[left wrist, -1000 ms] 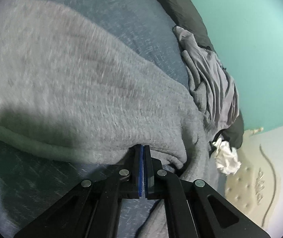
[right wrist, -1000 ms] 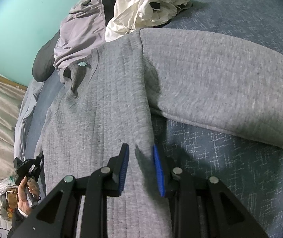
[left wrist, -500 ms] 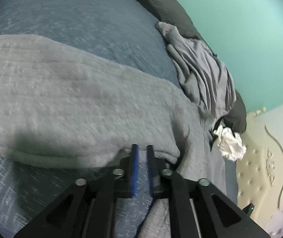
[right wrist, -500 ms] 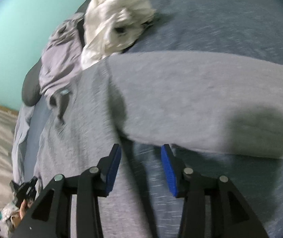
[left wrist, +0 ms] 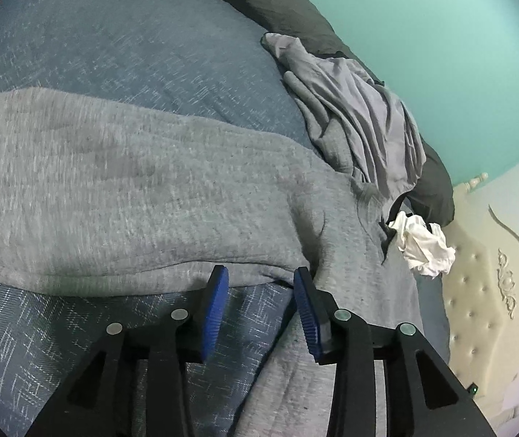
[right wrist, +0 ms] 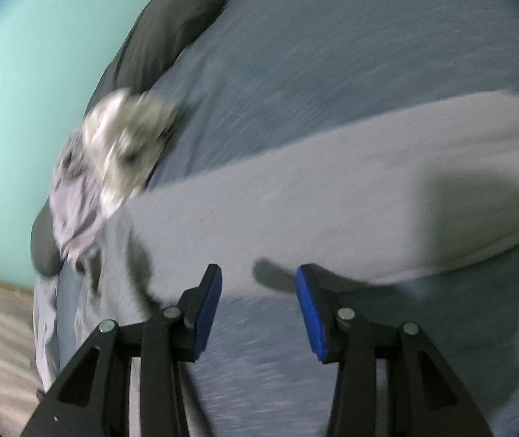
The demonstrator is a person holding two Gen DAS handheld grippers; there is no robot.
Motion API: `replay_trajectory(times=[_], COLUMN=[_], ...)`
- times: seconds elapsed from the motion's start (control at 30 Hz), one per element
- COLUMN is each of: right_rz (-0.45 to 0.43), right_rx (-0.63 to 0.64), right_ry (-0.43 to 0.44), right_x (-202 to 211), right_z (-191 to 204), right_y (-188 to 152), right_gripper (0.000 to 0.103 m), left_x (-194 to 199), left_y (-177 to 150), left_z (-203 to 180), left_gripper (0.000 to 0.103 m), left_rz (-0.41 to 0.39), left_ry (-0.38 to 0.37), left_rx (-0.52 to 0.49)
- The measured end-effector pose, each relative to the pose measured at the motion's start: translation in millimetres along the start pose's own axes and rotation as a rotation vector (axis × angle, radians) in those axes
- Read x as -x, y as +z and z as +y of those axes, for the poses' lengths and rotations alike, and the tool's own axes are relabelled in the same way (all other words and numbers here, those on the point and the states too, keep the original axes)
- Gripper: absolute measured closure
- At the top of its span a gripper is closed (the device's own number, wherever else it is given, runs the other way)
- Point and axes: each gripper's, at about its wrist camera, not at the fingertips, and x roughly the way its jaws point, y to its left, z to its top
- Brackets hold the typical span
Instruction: Fold clothes
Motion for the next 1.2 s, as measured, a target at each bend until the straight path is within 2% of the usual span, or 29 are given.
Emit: replay_trajectory(times=[0.17,0.43,0.6,0.77,0.87,0.93,0.97,1.07,1.2], right_rz=[-0.103,-0.162,-0.214,-0.195,-0.224,-0.242,-0.249,-0.268,-0.323], right_rx=[-0.131,-0.193,-0.193,-0.244,-0.255,-0.223,-0.206,-0.159,-0.093], right_ry=[-0.066,-0.069,-0.151,-0.098,-0.069,-0.075,-0.077,-0.070,-0.031], right_x=[45,72,92,84,83,82,82,82,92], right_z=[-64,-100,-108,-131,-136,-130,-127,-118,-104], right_y=[22,24,25,31,36,41,44,56,78], right_gripper=[0.060,0.060,0.060,0.060,0.060,0.072,0.085,0.095,0.097], left_x=[-1,-6,-8,-9,-7,-7,-6,-5,-6], left_y=[-2,-8,-12,-15,-15,-15,-15,-16,-20], left_z=[-15,-44,-59,-73,-78,-82,-83,-88,-93], left_gripper=[0.061,0.060,0.060,0.060,0.060,0.060,0.060,0.060,0.060], left_rz=[0.008,0.020,0.024,0.026,0.024,0.023,0.022,0.022,0.034], left_ry=[0.016,0.023,0.020,0.021,0.031,0.037,0.041,0.051,0.067], left_rx=[-0.035,-0.078,-0.098,-0.119,-0.132,-0.141,-0.145,-0.160,-0.185])
